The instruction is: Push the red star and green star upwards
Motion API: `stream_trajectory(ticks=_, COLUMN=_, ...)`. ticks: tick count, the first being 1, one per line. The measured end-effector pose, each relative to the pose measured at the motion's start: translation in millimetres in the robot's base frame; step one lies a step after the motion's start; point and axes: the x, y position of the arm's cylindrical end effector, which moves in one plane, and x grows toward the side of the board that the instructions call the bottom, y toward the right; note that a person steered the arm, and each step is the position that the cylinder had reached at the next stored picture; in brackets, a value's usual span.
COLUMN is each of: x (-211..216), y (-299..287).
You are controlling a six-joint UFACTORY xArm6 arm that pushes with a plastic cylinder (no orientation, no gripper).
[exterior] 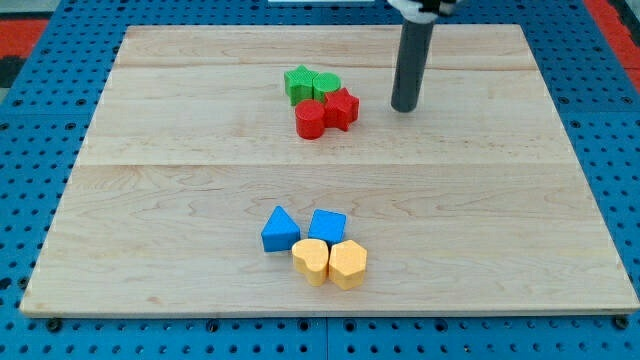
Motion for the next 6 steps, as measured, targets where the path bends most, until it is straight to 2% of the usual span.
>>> stream_trajectory(ticks=1, x=3, y=-49)
stream_trajectory(ticks=4, x=-73, y=-181)
stream_trajectory(ticks=5, x=-103, y=-197)
stream_trajectory(ticks=6, x=-126, y=-176)
